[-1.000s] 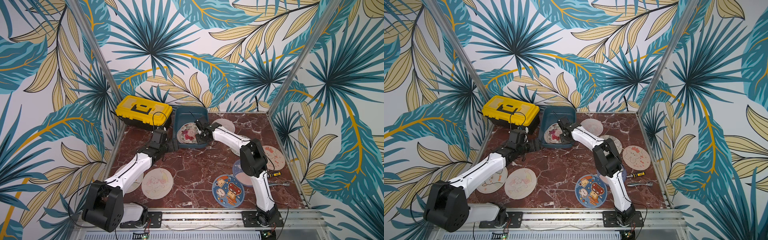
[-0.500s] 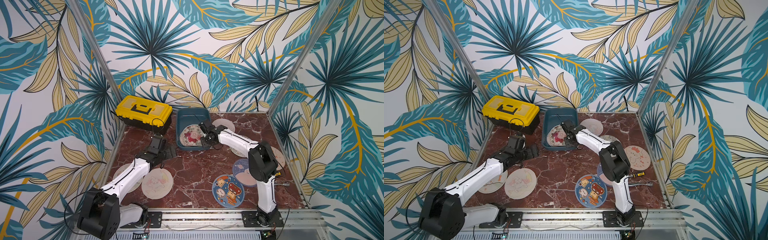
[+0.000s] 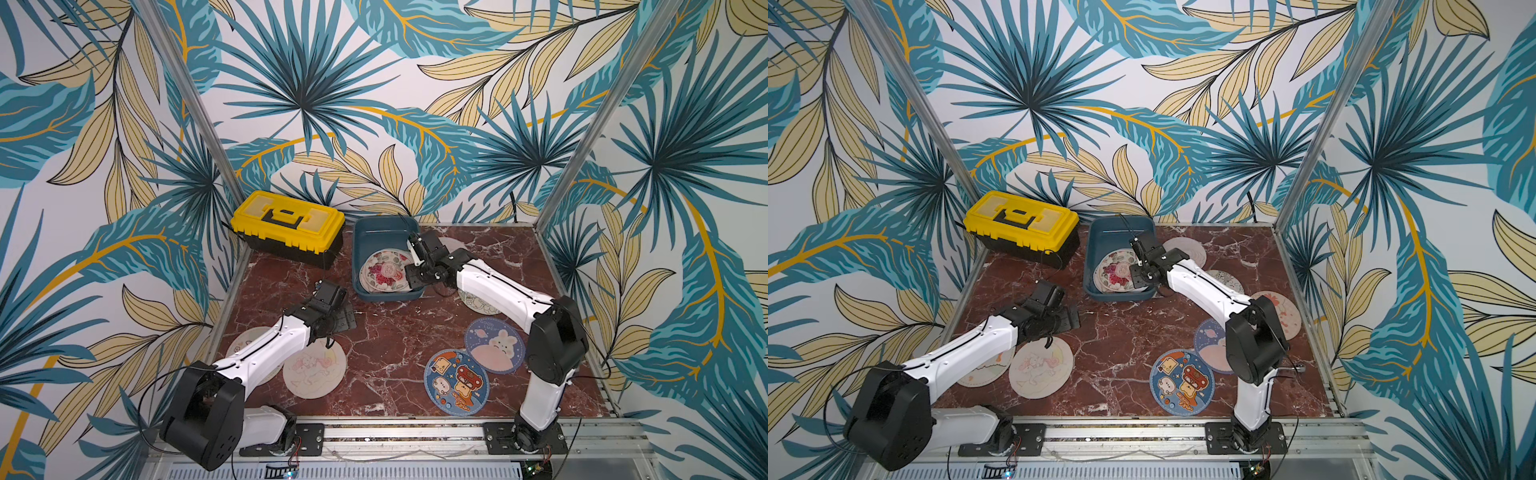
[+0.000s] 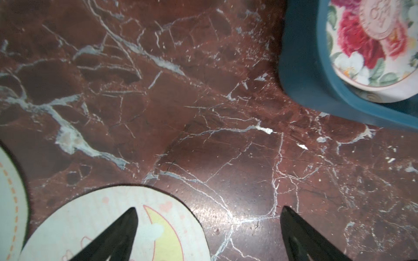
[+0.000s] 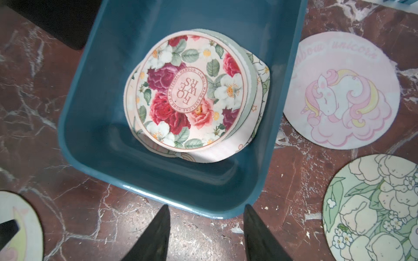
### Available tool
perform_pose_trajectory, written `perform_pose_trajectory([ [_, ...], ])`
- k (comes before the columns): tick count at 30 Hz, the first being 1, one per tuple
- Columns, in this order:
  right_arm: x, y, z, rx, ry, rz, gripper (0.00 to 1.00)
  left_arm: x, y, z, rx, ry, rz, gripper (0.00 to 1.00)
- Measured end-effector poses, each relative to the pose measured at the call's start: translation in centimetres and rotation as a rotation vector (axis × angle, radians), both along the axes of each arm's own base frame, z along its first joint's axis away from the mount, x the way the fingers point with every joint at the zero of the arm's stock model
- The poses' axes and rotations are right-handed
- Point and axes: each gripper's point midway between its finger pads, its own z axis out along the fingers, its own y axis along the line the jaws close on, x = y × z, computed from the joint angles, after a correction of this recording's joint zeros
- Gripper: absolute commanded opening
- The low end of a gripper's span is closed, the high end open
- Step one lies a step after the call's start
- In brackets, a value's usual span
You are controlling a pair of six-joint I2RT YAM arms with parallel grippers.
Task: Put the coasters into the storage box
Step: Pick up the coaster from the center of the board.
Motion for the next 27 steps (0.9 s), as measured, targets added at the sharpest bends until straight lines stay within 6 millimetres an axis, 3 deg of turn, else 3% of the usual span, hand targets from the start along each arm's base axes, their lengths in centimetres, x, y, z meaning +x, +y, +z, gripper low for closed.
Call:
perform_pose_trajectory([
  [8,-0.7,0.1,0.2,0.036,-0.013,0.014,0.53,-2.3,-0.1,-3.0,0.044,0.132,0.016,0.96],
  [15,-1.0,0.2,-0.7,0.045,0.001,0.025,0.53,-4.1,-0.6,-3.7,0.075,0.181,0.017,0.96],
  [27,-1.4,0.4,-1.2,0.059,0.006,0.036,0.53,-6.8,0.3,-5.3,0.096,0.253,0.063,0.91],
])
